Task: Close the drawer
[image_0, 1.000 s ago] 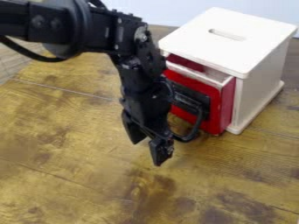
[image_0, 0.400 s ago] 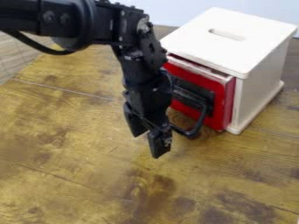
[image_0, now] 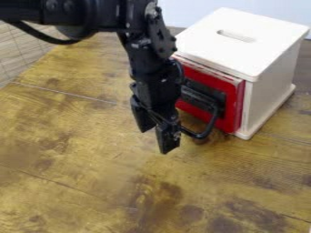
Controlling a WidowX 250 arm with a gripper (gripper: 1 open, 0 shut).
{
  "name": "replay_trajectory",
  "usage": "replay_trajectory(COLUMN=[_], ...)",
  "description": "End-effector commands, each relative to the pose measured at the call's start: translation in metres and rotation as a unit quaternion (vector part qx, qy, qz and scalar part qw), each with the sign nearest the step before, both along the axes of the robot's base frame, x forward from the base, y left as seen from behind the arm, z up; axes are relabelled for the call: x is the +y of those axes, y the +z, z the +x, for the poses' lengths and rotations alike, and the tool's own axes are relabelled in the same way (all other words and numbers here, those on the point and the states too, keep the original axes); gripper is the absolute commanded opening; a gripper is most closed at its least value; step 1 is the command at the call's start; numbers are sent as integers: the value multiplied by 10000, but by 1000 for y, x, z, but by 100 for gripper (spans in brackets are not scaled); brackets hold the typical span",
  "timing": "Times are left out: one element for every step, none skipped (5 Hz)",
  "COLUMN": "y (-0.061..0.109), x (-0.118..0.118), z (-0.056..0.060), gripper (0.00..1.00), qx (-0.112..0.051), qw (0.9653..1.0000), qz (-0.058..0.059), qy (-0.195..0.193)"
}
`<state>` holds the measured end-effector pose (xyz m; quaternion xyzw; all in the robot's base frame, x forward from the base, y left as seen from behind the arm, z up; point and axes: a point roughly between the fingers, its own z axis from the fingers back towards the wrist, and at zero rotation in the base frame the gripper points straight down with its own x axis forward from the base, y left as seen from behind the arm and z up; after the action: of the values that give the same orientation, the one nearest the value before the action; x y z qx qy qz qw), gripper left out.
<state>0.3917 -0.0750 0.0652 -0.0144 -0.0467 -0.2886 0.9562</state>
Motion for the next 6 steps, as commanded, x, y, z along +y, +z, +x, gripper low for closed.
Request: replay_trajectory(y=[23, 21, 14, 8, 7, 7], x=[-5, 0, 7, 15, 21, 27], z=[16, 22, 23, 25, 26, 34], gripper=[0, 0, 0, 0, 0, 0], qx=[-396, -411, -405, -327, -343, -358], qw=[9991, 9991, 9991, 9993, 9992, 9994], qz=[-84, -70, -70, -116, -47, 3], qy=[-92, -54, -97, -146, -200, -34])
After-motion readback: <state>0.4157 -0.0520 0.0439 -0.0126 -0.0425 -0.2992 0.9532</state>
